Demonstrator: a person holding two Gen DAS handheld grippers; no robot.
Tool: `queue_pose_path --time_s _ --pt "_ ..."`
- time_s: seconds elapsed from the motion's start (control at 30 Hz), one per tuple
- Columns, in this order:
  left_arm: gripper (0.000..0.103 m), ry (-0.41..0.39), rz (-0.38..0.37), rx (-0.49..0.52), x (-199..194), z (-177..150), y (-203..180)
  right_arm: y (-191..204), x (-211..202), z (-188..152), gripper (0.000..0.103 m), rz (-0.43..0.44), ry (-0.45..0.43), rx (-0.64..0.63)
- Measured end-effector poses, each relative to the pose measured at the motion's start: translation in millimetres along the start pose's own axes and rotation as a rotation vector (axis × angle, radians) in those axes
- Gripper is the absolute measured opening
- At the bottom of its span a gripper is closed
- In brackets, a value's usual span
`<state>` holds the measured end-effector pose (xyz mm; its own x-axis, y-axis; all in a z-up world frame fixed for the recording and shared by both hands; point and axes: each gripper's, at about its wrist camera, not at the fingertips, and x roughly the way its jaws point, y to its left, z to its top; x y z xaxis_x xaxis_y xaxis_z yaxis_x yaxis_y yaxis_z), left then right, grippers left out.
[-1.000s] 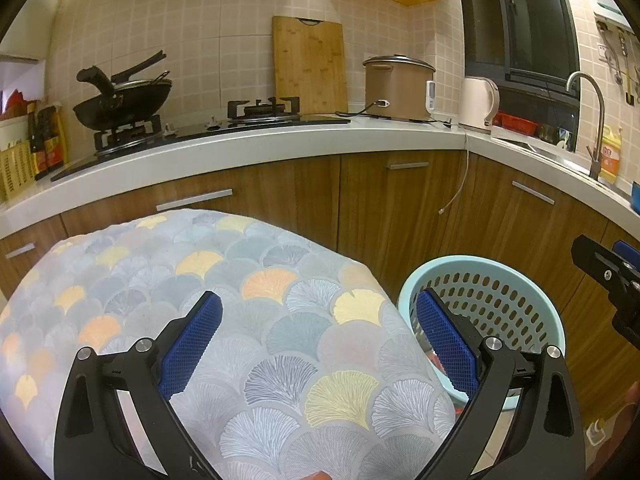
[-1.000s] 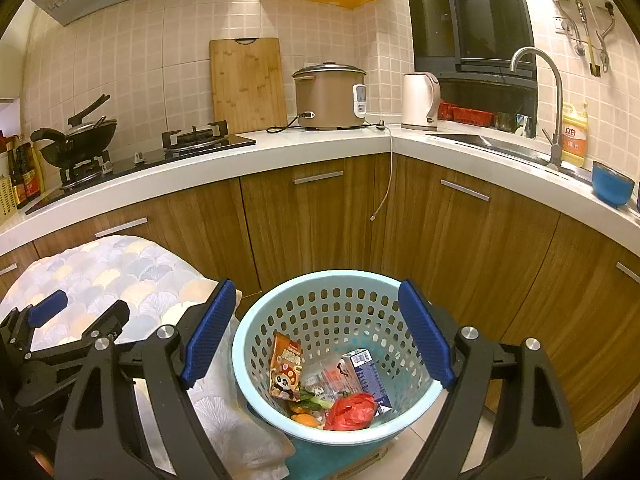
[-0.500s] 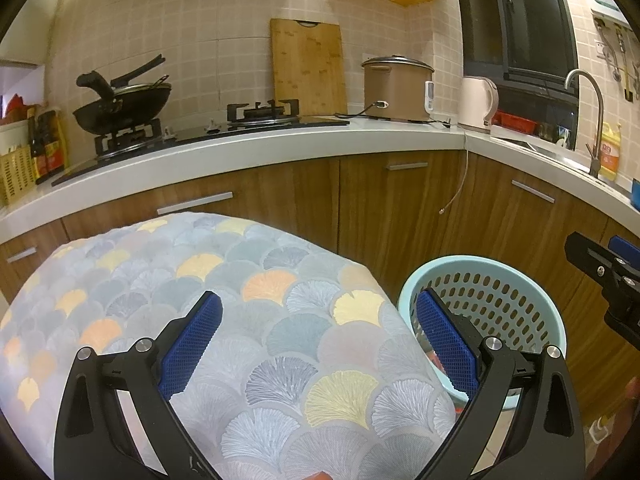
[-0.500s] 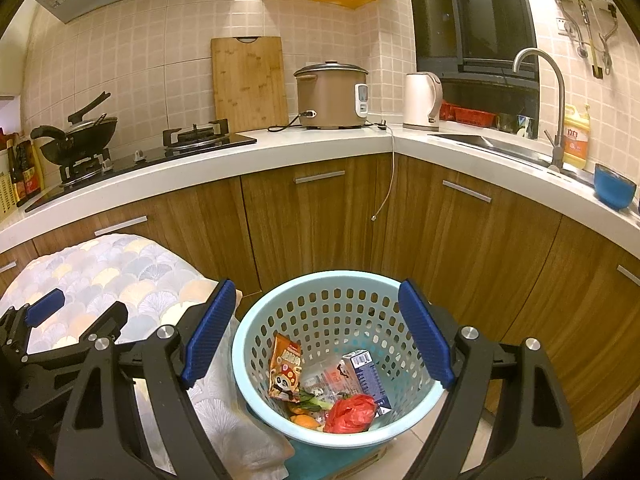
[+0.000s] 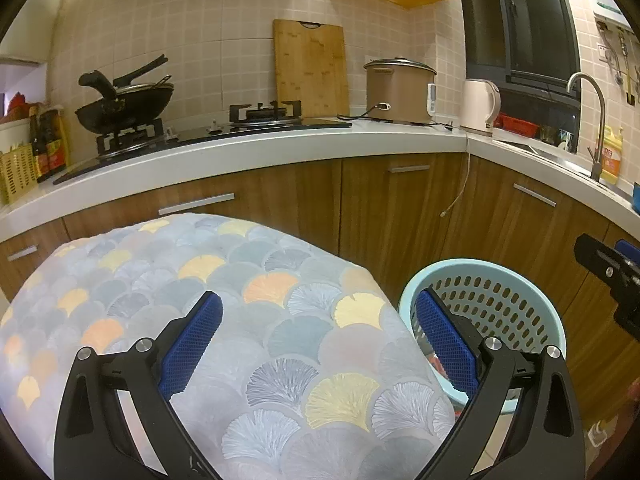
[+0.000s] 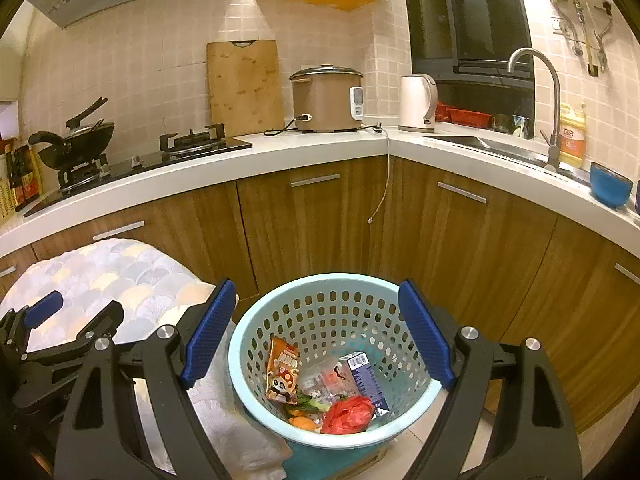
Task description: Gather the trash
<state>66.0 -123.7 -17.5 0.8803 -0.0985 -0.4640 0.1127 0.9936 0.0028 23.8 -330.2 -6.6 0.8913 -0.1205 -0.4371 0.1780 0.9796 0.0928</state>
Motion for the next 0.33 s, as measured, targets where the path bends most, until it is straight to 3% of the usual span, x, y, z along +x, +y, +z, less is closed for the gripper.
queue_pose_path --time_s 0.1,0.33 --pt "0.094 0.018 -0.040 -0.012 -1 4 -2 -4 -1 4 0.079 -0.001 -0.004 0.011" --pt "0.094 0.015 -0.024 -0.006 -11 8 -5 -3 -14 11 0.079 -0.016 -0.037 0.001"
